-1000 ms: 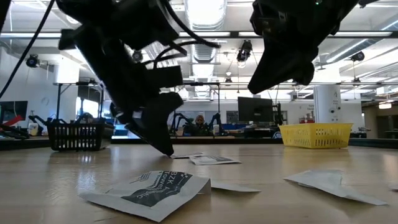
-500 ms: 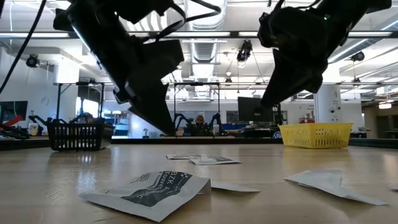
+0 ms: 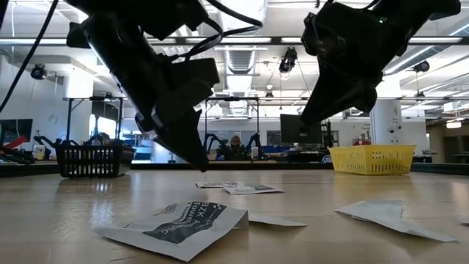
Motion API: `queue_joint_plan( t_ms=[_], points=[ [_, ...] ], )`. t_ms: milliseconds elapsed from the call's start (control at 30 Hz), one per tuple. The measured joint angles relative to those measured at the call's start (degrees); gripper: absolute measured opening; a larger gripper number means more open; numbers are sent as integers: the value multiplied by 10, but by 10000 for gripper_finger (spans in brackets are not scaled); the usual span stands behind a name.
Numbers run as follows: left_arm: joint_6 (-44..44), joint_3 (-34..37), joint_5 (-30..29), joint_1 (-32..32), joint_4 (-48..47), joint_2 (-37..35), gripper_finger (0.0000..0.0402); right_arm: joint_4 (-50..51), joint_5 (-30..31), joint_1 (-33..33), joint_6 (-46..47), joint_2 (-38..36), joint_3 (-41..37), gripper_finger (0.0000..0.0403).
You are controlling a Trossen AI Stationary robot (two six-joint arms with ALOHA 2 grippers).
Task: Pick & Place First Aid Supplies
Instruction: Put the black pad into the yellow bin
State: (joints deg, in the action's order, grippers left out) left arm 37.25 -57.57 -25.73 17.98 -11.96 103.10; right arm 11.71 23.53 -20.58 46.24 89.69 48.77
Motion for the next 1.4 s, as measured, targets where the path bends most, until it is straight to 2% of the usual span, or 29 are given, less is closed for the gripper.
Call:
queue_joint_plan(
  t_ms=[200, 433, 633, 767, 933, 1067, 1400],
  points=[
    [21, 23, -2, 0, 11, 1, 0, -2, 0, 3, 0, 0, 0, 44],
    [36, 76, -4, 0, 115, 1, 0, -25, 3, 10, 1, 0, 0, 44],
    [77, 98, -2, 0, 136, -1, 0, -50, 4, 16, 7, 0, -1, 44],
    [104, 101, 1, 0, 135, -1, 0, -55, -26, 29, 35, 11, -1, 44],
    [126, 102, 11, 0, 131, -1, 0, -81, -76, 47, 40, 60, 0, 48],
    [101, 104, -10, 7, 144, -4, 0, -85, -103, 58, 41, 80, 7, 61],
    [43, 99, -38, 13, 165, -27, 0, -91, -98, 64, 31, 67, 7, 84]
  ],
)
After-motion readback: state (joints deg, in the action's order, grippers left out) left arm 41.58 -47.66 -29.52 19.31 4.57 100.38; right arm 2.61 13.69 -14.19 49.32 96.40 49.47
